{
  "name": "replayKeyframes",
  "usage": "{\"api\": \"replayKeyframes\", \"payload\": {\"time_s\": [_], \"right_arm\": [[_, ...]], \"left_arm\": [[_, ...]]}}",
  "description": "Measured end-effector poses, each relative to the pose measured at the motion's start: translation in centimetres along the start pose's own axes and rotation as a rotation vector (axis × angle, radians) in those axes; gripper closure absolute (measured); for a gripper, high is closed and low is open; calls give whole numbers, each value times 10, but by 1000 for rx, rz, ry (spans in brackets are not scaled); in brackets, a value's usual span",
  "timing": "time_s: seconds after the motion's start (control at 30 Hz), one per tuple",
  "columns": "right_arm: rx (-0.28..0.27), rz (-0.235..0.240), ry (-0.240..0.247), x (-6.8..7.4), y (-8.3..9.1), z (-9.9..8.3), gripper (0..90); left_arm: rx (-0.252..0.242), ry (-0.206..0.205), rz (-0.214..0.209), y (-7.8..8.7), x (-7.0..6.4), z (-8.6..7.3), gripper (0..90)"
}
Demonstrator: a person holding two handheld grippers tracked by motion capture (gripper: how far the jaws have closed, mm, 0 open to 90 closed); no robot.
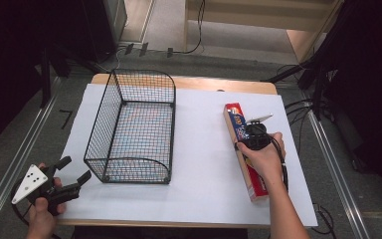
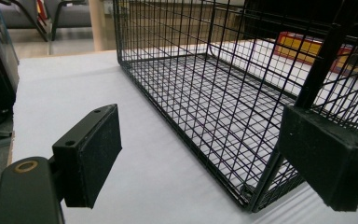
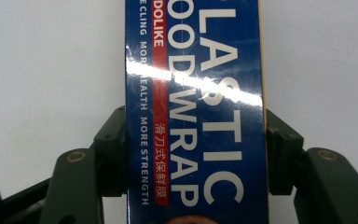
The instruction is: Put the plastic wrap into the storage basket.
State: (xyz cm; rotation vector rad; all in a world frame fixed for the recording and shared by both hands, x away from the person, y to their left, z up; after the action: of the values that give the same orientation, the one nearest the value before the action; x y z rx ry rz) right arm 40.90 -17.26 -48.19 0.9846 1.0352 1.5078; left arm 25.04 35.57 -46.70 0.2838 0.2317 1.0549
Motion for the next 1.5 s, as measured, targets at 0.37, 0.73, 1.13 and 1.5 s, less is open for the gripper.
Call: {"api": "replayKeyframes", "payload": {"time_s": [0.37,0.73,1.13,1.5], "right_arm": [[-98,24,-41,12,11,3,409],[-220,117,-73,49,27,14,408],[-280,201,-79,88,38,29,408],[-335,221,-65,114,54,42,408]], "left_arm": [[-1,-2,2,0,0,0,136],[-27,-3,1,4,0,1,134],[-21,-5,-14,5,0,1,100],[-24,-15,-31,6,-1,1,86]]}}
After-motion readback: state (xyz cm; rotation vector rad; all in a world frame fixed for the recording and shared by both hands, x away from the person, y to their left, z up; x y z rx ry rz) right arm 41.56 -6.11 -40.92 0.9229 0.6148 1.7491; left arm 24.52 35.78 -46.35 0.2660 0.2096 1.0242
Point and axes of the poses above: each handheld gripper's, and its own axes: y roughly backward along the jaws, z roughly out of its top, x roughly to its left, the point moved 5 cm from there along -y, roughly forward along the jaws, and after that the axes turned 5 degrees about x, right-handed, at the moved point
